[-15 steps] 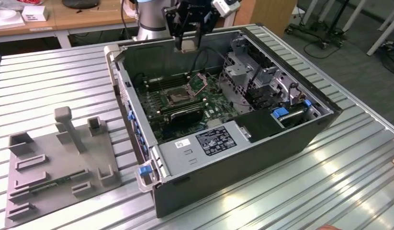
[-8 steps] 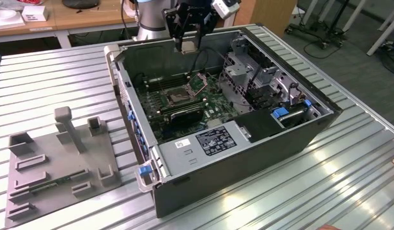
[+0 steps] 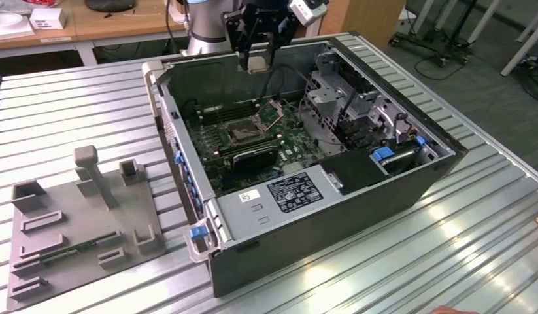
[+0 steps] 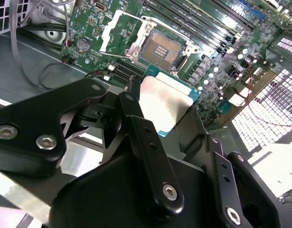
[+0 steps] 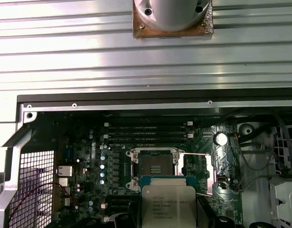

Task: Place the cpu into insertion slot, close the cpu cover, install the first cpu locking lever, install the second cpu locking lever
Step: 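Place the cpu into insertion slot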

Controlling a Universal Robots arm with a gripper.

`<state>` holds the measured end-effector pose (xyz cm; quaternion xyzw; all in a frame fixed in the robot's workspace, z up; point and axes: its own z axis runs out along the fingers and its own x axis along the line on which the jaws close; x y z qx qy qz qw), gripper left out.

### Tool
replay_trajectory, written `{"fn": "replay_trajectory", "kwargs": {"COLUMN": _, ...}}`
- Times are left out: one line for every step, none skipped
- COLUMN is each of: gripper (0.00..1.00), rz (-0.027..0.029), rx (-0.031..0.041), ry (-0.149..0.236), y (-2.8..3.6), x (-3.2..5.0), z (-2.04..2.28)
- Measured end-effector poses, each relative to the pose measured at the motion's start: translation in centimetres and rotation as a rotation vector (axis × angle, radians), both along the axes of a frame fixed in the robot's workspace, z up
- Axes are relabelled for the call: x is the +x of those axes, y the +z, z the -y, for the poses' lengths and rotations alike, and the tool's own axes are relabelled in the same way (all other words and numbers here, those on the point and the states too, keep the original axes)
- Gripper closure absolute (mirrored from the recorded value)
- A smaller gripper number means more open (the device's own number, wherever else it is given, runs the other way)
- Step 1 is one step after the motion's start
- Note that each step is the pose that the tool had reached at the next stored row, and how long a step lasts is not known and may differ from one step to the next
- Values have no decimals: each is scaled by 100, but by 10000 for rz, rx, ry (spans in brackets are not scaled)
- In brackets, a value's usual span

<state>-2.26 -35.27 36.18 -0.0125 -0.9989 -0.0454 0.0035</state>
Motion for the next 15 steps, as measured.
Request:
{"fn": "replay_trajectory", "kwargs": {"gripper": 46, "rz": 0, "rx": 1, "ry": 0, "y": 0, "x": 0, "z": 0}}
{"fn": "replay_trajectory", "kwargs": {"gripper": 46, "rz": 0, "rx": 0, "ry": 0, "y": 0, "x": 0, "z": 0}}
{"fn": "replay_trajectory", "kwargs": {"gripper": 46, "rz": 0, "rx": 0, "ry": 1, "y": 1, "x": 0, "z": 0}}
{"fn": "replay_trajectory", "kwargs": {"gripper": 46, "rz": 0, "rx": 0, "ry": 0, "y": 0, "x": 0, "z": 0}}
{"fn": "replay_trajectory", "kwargs": {"gripper": 46, "rz": 0, "rx": 0, "ry": 0, "y": 0, "x": 0, "z": 0}}
{"fn": "replay_trajectory", "kwargs": {"gripper": 46, "rz": 0, "rx": 0, "ry": 0, "y": 1, "x": 0, "z": 0}}
{"fn": "replay_trajectory", "kwargs": {"gripper": 46, "rz": 0, "rx": 0, "ry": 0, "y": 1, "x": 0, "z": 0}}
{"fn": "replay_trajectory", "kwargs": {"gripper": 46, "rz": 0, "rx": 0, "ry": 0, "y": 1, "x": 0, "z": 0}}
{"fn": "replay_trajectory", "kwargs": {"gripper": 46, "rz": -1, "rx": -1, "ry": 0, "y": -2, "x": 0, "z": 0}}
{"fn": "replay_trajectory", "kwargs": {"gripper": 46, "rz": -1, "rx": -2, "ry": 0, "y": -10, "x": 0, "z": 0}}
{"fn": "replay_trajectory", "kwargs": {"gripper": 46, "rz": -1, "rx": -2, "ry": 0, "y": -23, "x": 0, "z": 0}}
{"fn": "replay_trajectory", "kwargs": {"gripper": 46, "rz": 0, "rx": 0, "ry": -1, "y": -40, "x": -1, "z": 0}}
{"fn": "replay_trajectory", "kwargs": {"gripper": 46, "rz": 0, "rx": -1, "ry": 0, "y": -60, "x": -1, "z": 0}}
{"fn": "replay_trajectory", "kwargs": {"gripper": 46, "rz": 0, "rx": 0, "ry": 1, "y": -79, "x": -2, "z": 0}}
{"fn": "replay_trajectory", "kwargs": {"gripper": 46, "rz": -1, "rx": -2, "ry": 0, "y": -97, "x": -3, "z": 0}}
